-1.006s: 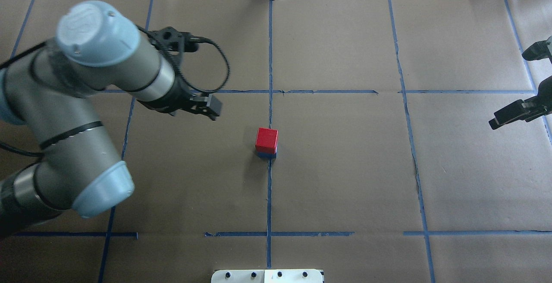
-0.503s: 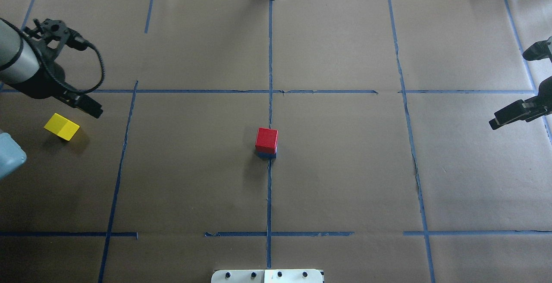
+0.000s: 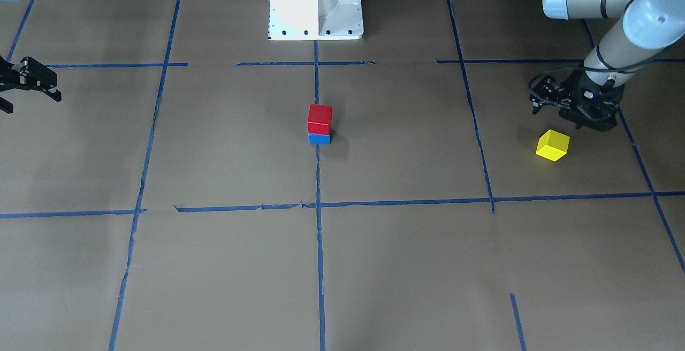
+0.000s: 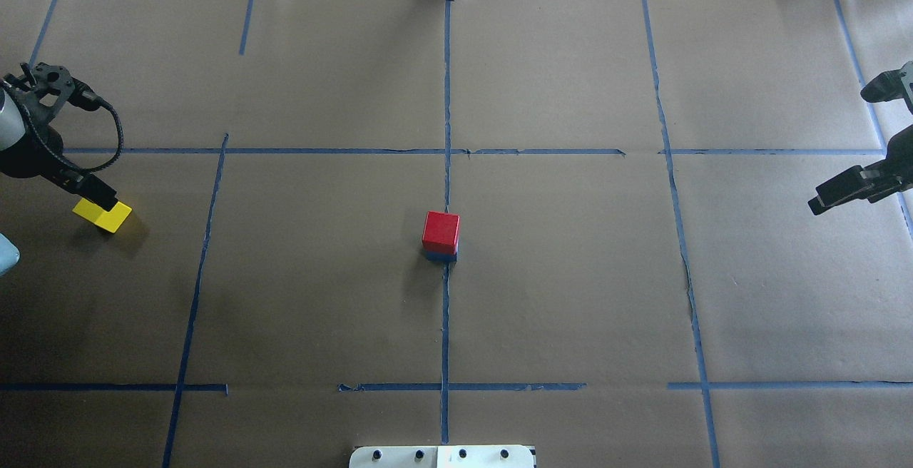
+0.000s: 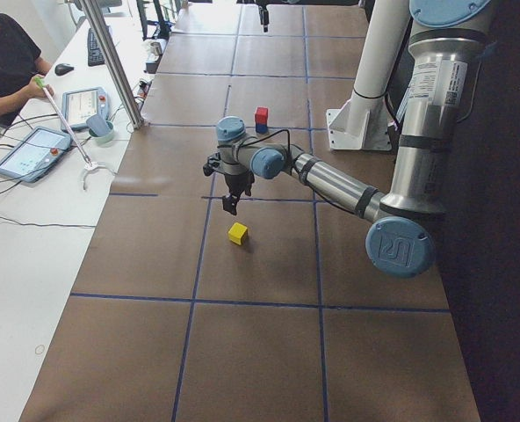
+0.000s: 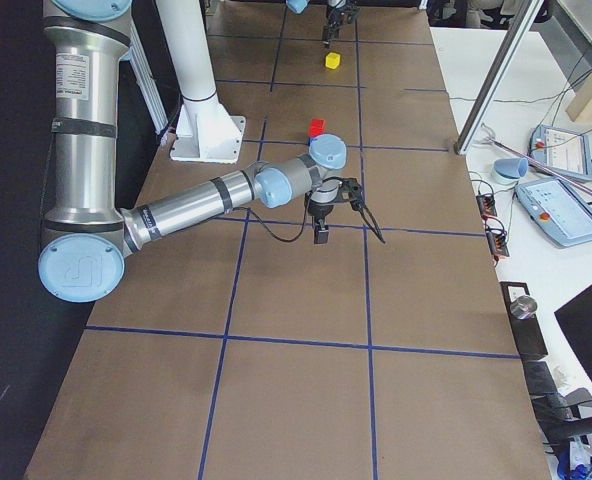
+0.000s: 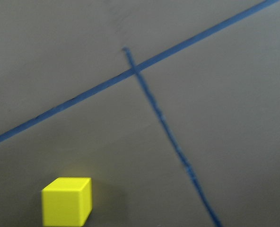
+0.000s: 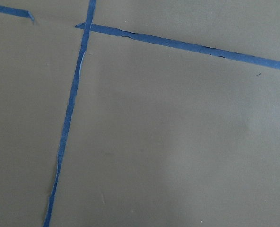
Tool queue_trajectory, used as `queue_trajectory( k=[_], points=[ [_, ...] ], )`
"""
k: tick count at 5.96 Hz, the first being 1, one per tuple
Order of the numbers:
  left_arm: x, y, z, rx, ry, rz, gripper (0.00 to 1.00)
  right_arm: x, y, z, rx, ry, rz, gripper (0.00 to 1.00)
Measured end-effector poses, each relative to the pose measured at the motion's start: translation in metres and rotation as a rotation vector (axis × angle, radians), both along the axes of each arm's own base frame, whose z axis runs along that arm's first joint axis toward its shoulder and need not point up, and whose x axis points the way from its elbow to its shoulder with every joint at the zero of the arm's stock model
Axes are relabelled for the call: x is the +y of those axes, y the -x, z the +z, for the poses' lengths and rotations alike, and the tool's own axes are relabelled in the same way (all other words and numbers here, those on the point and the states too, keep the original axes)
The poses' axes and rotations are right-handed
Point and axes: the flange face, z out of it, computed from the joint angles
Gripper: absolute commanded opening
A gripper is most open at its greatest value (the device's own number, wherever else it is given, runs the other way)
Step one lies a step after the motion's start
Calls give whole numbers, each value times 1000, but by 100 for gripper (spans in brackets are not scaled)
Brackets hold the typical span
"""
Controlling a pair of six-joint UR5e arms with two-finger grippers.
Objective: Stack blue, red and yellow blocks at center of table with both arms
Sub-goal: 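Lower the left gripper onto the yellow cube and close it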
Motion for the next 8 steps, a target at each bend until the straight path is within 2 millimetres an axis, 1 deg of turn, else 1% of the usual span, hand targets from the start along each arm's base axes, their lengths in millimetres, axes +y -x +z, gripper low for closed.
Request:
queue_trajectory(
  k=[1,2,3,5,7,8],
  points=[
    [-9,-8,33,-2,7,-1,99,-2,1,3,1,-1,0,100],
    [-13,-11,52,-7,15,-1,99,-3,1,5,1,0,-1,100],
    [-14,-12,61,-11,21,-1,99,-3,2,5,0,-1,-1,100],
    [-15,-14,69,-18,32,-1,99,-3,2,5,-1,0,-1,100],
    [-16,-17,72,-21,38,3,99,-5,4,2,-3,-1,0,100],
    [-16,-19,71,-20,36,6,95,-5,5,1,-5,-2,-1,100]
  ],
)
